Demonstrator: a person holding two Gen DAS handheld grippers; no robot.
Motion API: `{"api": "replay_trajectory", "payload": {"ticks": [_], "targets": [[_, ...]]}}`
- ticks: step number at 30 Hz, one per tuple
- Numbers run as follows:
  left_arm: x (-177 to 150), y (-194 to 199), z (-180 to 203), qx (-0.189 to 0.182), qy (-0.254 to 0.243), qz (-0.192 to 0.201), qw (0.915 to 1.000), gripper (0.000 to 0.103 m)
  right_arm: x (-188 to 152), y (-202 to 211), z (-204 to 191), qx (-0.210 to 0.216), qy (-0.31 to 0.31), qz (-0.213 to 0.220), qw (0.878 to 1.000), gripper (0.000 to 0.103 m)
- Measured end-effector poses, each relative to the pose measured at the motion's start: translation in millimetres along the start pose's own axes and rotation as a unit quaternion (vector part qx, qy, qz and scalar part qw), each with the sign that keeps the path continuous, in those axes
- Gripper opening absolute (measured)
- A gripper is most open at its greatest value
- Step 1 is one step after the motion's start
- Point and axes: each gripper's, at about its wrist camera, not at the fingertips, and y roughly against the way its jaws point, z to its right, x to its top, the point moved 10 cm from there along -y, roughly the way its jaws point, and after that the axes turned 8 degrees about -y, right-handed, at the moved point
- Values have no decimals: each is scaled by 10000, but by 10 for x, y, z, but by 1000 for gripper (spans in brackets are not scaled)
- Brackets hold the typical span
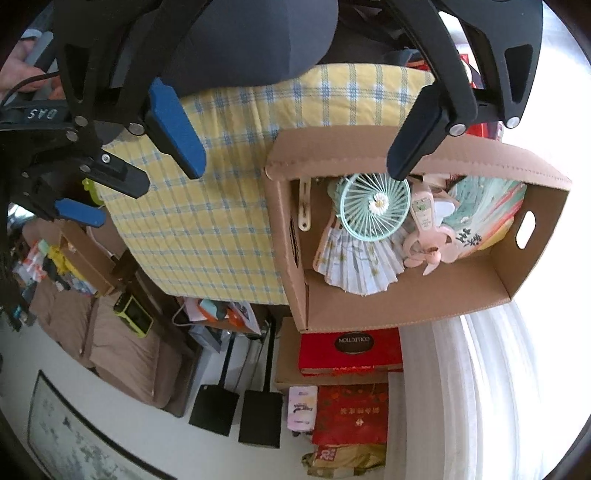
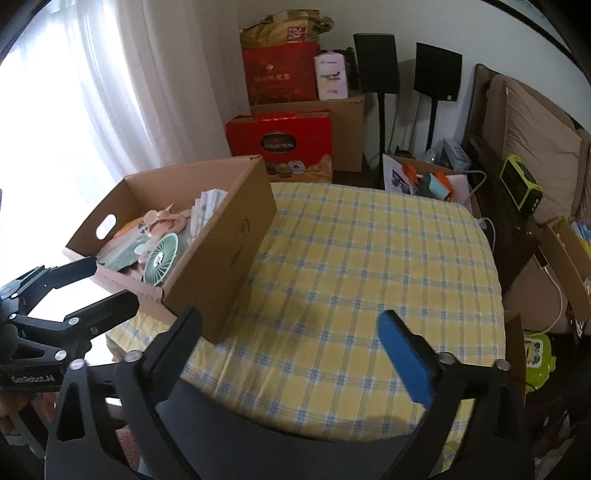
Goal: Organize objects
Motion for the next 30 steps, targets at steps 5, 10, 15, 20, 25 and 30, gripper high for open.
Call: {"api": "replay_trajectory", "payload": {"ticks": [5,10,15,20,25,30], "targets": [[-82,38,39,134,8,3,9999,103,-74,109,81,-140,-3,92,9999,103],[-141,117,1,185,196,115,9996,103,-171,214,160,-155,-117,118,9997,103],[-211,210,-23,386,128,169,9990,103,-250,310,232,-85,-193,112,9997,103],[-252,286,21,299,156,177,9993,103,-291,384,237,-168,-174,177,9995,103],[-330,307,92,159,102,92,9998,103,-327,484,244,-261,-178,287,9991,103],[-339,367,134,300,16,163,9994,103,-341,558,263,-373,-171,382,9984,103]]}}
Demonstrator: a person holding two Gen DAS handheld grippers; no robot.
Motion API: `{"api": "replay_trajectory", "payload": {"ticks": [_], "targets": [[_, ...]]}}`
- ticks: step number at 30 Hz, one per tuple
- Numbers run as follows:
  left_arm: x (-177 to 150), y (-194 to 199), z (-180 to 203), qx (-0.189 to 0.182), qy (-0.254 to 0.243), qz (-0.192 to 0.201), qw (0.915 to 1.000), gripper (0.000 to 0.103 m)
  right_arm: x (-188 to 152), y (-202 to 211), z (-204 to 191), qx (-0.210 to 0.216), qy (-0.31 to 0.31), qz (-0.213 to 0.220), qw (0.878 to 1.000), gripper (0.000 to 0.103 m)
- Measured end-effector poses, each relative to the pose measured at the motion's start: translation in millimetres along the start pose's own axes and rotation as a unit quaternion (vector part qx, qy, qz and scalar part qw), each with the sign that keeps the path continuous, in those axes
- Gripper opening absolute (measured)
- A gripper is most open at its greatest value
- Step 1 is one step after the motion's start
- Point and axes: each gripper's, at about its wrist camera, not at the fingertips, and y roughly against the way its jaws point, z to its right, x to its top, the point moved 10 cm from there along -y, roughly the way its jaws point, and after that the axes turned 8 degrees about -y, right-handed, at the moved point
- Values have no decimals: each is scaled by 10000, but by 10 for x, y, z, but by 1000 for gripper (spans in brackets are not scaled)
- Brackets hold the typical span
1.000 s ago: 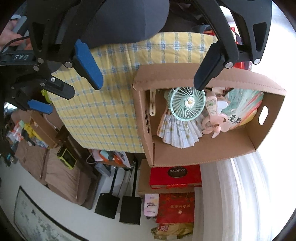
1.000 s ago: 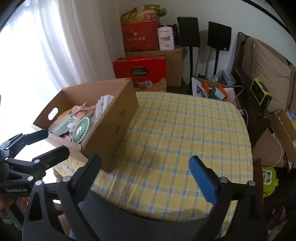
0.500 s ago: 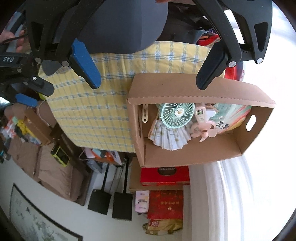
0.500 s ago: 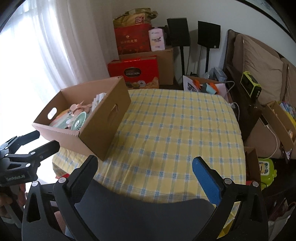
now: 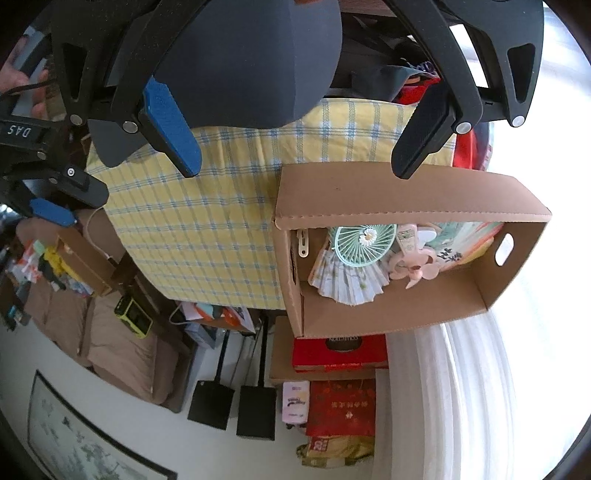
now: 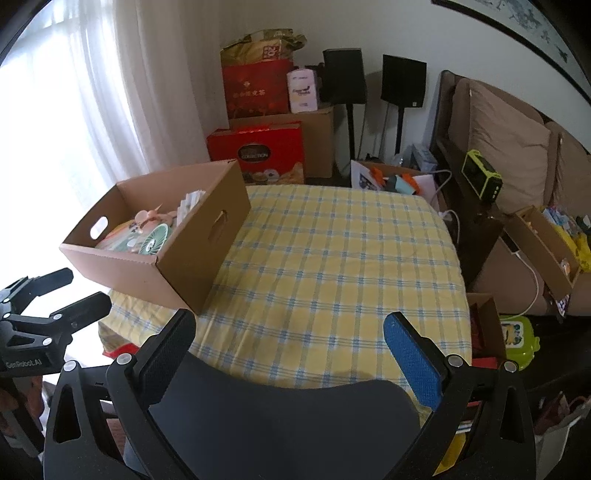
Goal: Organize objects
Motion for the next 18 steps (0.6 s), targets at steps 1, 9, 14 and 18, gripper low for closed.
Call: {"api": "replay_trajectory", "payload": {"ticks": [1,9,14,18], "targets": [[0,11,1,8,8,19,10000,103,-4,13,3,-11,4,8,10000,103],[15,60,-11,79,65,36,9999,103,-13,94,37,-80,-5,81,9999,103],[31,69,-15,140,45,50,9999,103,-13,100,33,-75,-4,91,9999,103],[20,56,-20,147,67,23,9999,103,-6,122,31,-74,6,110,9999,103]]}}
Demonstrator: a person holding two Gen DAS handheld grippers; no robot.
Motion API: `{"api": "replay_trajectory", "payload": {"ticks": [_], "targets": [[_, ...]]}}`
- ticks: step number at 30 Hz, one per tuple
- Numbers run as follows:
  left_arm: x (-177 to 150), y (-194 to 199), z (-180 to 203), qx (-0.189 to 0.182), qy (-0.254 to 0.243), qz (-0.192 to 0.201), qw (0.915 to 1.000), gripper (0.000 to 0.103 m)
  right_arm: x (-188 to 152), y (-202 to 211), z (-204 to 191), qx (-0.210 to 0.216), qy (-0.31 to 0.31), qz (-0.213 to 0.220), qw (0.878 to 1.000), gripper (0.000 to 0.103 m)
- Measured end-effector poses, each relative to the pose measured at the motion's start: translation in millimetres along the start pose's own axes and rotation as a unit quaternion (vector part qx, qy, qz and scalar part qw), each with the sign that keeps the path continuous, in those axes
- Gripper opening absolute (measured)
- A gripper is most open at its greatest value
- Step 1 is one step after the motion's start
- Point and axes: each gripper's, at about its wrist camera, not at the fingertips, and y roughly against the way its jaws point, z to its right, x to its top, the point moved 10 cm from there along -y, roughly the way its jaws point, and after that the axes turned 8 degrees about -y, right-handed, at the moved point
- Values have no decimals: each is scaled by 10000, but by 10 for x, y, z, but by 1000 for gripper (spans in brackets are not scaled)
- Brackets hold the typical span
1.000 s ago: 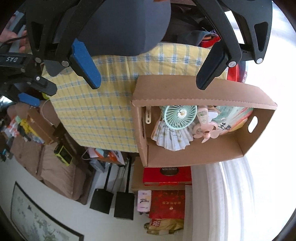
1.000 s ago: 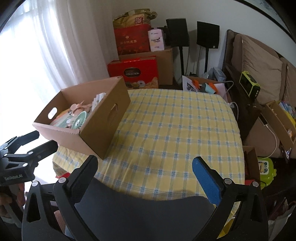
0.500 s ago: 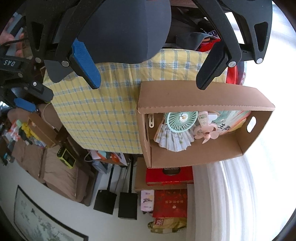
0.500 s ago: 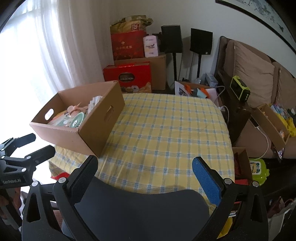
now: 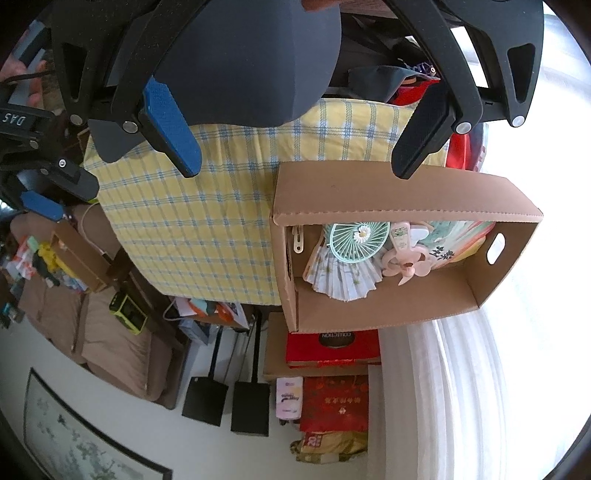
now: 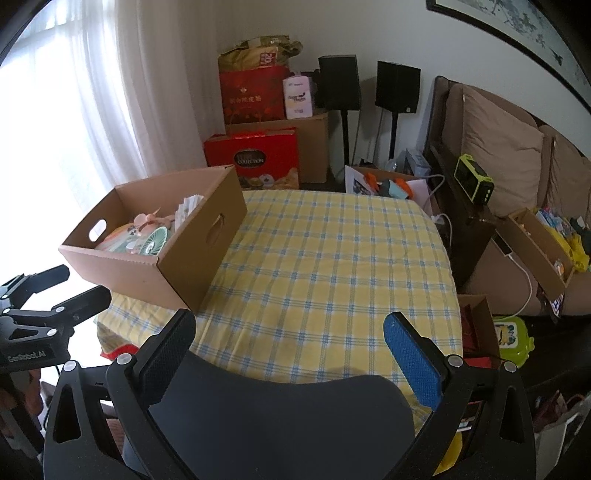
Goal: Organize objects
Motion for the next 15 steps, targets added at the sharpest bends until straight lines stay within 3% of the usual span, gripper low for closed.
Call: {"api": "replay_trajectory", "payload": {"ticks": [15], "targets": [[4,17,5,13,-3,19,10000,103,9,10,-13,-12,-3,11,10000,103]]}}
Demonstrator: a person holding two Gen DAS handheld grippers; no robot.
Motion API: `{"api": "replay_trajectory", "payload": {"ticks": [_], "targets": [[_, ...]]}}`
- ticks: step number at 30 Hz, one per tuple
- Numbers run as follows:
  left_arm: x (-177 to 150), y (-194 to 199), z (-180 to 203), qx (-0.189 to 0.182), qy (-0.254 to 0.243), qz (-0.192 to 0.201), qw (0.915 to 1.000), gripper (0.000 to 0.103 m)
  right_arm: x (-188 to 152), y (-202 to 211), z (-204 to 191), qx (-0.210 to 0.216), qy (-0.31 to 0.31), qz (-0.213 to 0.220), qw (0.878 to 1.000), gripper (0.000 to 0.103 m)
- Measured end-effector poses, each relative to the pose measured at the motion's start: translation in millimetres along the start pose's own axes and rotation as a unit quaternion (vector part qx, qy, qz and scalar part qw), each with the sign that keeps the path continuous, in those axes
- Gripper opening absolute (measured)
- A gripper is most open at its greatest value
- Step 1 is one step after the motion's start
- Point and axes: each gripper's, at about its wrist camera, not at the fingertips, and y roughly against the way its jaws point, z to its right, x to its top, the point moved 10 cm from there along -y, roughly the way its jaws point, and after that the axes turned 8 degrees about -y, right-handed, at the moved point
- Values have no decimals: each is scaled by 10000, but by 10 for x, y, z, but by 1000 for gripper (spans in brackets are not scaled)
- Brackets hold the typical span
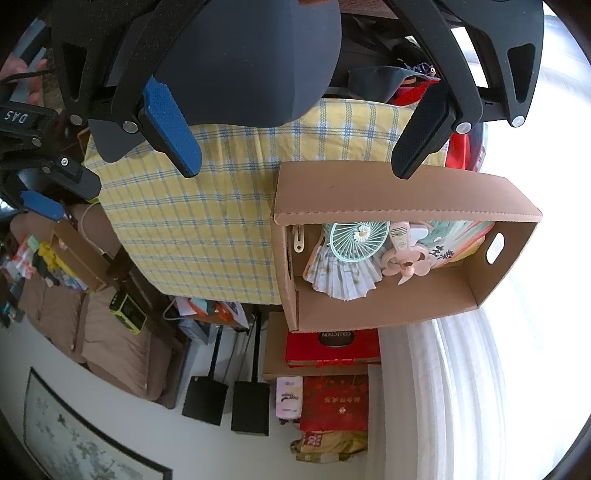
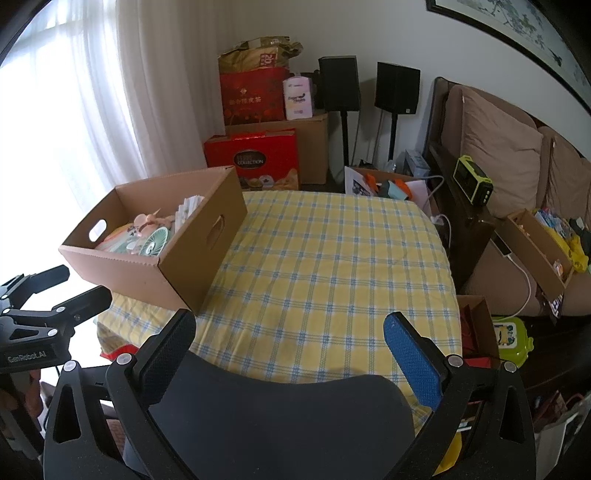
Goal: Organize objects
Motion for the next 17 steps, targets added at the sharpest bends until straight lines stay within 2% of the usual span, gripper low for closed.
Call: {"api": "replay_trajectory", "payload": {"ticks": [17], "targets": [[13,6,-36,123,33,-5,9999,103,-4,-4,-5,-11,-7,-11,10000,103]]}}
